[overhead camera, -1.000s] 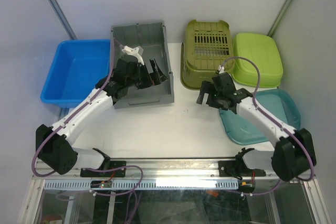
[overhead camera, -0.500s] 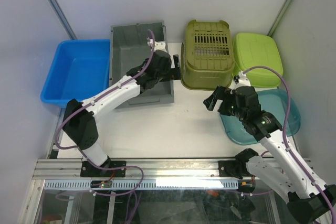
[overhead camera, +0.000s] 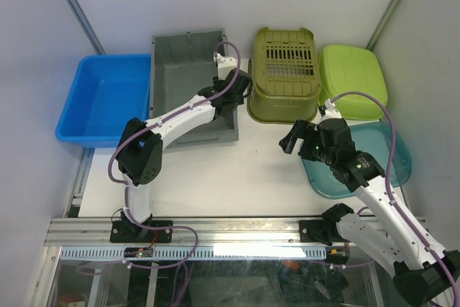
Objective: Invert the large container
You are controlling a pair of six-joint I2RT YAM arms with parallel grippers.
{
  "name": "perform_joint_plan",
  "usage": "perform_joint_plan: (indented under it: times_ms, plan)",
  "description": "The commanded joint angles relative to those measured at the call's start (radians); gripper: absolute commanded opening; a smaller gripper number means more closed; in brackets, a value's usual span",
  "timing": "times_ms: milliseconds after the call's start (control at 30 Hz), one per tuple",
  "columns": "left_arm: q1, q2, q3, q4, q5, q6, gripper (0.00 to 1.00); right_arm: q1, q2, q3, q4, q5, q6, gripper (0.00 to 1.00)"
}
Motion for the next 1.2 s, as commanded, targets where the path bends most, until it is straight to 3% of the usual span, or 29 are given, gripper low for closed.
perform_joint_plan:
  times_ms: [0,133,200,700,867,1167]
  plan:
    - [-0.002,-0.009,0.043,0.019,-0.011,0.006,0.32,-0.001,-0.033,0.042,-0.001,0.021,0.010,0.99]
    - [-0.002,-0.053,0.043,0.011,0.031,-0.001,0.08,-0.001,-0.035,0.052,-0.006,0.030,0.004,0.99]
    - [-0.002,-0.095,0.044,0.007,0.075,-0.003,0.00,-0.001,-0.034,0.057,-0.009,0.032,0.004,0.99]
    - [0.014,-0.476,0.042,0.035,0.408,-0.129,0.00,0.000,-0.040,0.068,0.000,0.036,0.006,0.99]
    - [0.069,-0.621,-0.103,0.194,0.531,-0.210,0.00,-0.001,-0.045,0.063,0.001,0.033,0.009,0.99]
    - [0.279,-0.794,-0.405,0.448,0.751,-0.495,0.00,-0.001,-0.053,0.041,-0.001,0.028,0.010,0.99]
